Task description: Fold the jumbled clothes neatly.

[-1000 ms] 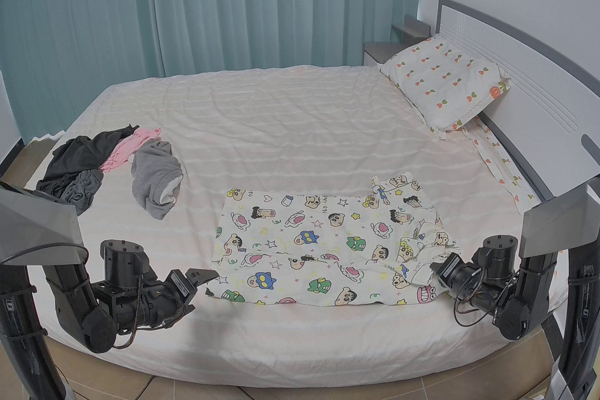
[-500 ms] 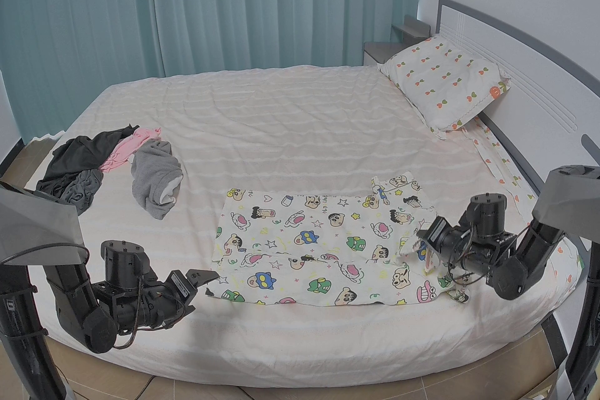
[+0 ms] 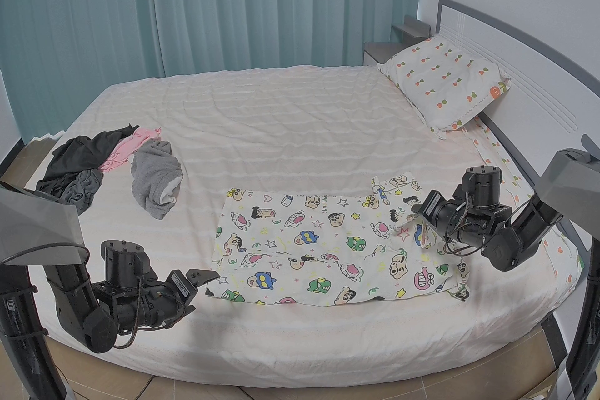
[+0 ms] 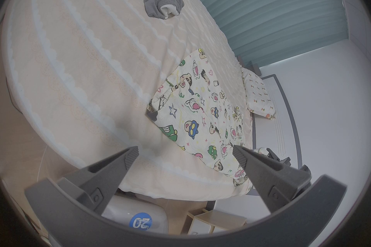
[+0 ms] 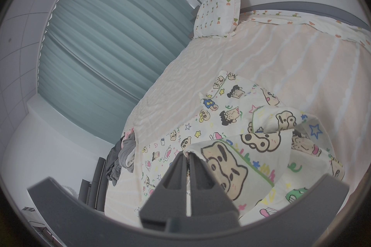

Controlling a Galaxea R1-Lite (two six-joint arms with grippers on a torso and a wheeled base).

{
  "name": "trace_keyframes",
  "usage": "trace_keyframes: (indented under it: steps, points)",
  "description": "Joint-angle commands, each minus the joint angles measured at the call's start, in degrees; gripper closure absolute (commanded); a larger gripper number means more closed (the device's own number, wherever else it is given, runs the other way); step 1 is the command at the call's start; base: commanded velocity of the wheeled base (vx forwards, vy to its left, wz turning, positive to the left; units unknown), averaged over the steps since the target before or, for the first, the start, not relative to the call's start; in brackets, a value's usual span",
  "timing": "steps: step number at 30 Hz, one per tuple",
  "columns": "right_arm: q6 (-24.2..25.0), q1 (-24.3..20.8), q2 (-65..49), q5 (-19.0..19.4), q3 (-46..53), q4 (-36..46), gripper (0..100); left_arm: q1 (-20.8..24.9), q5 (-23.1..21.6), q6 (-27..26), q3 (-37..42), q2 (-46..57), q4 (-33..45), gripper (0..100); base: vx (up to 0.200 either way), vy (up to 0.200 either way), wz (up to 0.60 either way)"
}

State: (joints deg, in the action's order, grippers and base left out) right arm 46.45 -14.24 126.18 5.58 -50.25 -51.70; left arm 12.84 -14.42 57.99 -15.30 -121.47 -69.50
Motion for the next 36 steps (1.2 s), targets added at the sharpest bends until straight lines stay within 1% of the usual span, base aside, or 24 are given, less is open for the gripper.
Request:
trace_keyframes:
  steps: [1,6,7,9,15,18,20,25,26,28,32,36]
  points:
    - [-0.1,0.3,0.2,0.1,-2.0,1.8,100,0.0,0.0,0.0,0.0,-0.1,0.0,0,0.0,0.0,0.0]
    - [-0.1,0.4,0.6,0.1,-4.2,2.6,100,0.0,0.0,0.0,0.0,-0.1,0.0,0,0.0,0.0,0.0]
    - [-0.1,0.4,0.8,0.1,-5.2,4.2,100,0.0,0.0,0.0,0.0,-0.1,0.0,0,0.0,0.0,0.0]
    - [-0.1,0.4,0.6,0.1,-4.9,5.6,100,0.0,0.0,0.0,0.0,-0.1,0.0,0,0.0,0.0,0.0]
    - [-0.2,0.2,-0.1,0.0,-3.1,6.0,100,0.0,0.0,0.0,0.0,-0.1,0.0,0,0.0,0.0,0.0]
    - [-1.5,0.0,-3.0,0.0,0.9,7.7,100,0.0,0.0,0.0,0.1,-0.1,0.0,0,0.0,0.0,0.0]
    - [-3.4,-0.1,-4.8,0.1,3.2,9.2,100,0.0,0.0,0.0,0.1,-0.1,0.0,0,0.0,0.0,0.0]
    - [-5.5,-0.3,-8.4,0.1,7.6,9.7,100,0.0,0.0,0.0,0.1,-0.1,0.0,0,0.0,0.0,0.0]
    - [-6.9,-0.4,-9.6,0.1,9.5,10.3,100,0.0,0.0,0.0,0.1,-0.1,0.0,0,0.0,0.0,0.0]
    - [-8.2,-1.1,-9.9,0.1,11.5,10.9,100,0.0,0.0,0.0,0.1,-0.1,0.0,0,0.0,0.0,0.0]
    - [-8.7,-3.5,-9.7,0.0,15.4,10.7,100,0.0,0.0,0.0,0.1,-0.1,0.0,0,0.0,0.0,0.0]
    - [-8.2,-5.2,-8.1,-0.4,15.9,10.6,100,0.0,0.0,0.0,0.1,-0.1,0.0,0,0.0,0.0,0.0]
